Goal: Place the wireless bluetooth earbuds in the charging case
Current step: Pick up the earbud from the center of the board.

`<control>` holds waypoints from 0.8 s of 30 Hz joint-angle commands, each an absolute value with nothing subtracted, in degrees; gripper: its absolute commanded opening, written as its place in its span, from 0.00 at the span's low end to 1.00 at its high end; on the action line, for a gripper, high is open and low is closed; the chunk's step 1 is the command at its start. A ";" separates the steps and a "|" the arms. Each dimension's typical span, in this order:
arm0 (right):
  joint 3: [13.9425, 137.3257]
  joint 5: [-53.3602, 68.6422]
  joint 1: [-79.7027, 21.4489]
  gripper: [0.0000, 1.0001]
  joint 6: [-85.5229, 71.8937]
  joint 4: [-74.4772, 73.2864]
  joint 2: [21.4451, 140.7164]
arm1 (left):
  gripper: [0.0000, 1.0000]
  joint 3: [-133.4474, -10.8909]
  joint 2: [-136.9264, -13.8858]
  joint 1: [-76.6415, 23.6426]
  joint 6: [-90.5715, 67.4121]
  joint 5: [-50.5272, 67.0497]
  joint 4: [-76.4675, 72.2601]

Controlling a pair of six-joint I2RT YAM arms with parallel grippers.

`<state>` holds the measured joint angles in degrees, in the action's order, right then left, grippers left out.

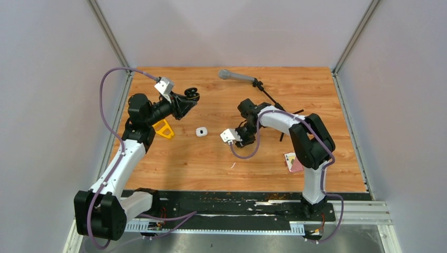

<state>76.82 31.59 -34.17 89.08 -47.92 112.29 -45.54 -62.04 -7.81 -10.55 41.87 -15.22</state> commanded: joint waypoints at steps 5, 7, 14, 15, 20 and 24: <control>80.29 32.07 -35.31 0.15 83.04 -52.38 115.31 | 0.00 -46.60 -61.49 -7.47 -10.44 42.01 -17.67; 81.28 31.35 -35.25 0.10 81.44 -53.93 115.44 | 0.00 -46.52 -61.38 -7.47 -10.54 42.03 -17.75; 90.77 39.41 -33.62 0.07 68.72 -67.80 111.82 | 0.00 -44.65 -61.96 -7.50 -8.08 42.99 -18.99; 92.20 40.85 -33.50 0.07 66.87 -70.36 111.44 | 0.00 -43.98 -62.31 -7.47 -6.99 43.67 -19.55; 95.08 42.23 -33.40 0.07 58.53 -74.78 108.53 | 0.00 -40.26 -64.84 -7.47 3.34 48.60 -19.96; 100.00 40.63 -33.02 0.07 56.46 -78.71 108.94 | 0.00 -37.01 -66.82 -8.00 12.71 52.80 -19.78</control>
<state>94.35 38.35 -33.50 61.93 -71.99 110.65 -39.42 -65.43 -7.77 0.89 47.27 -18.24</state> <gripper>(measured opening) 0.242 0.352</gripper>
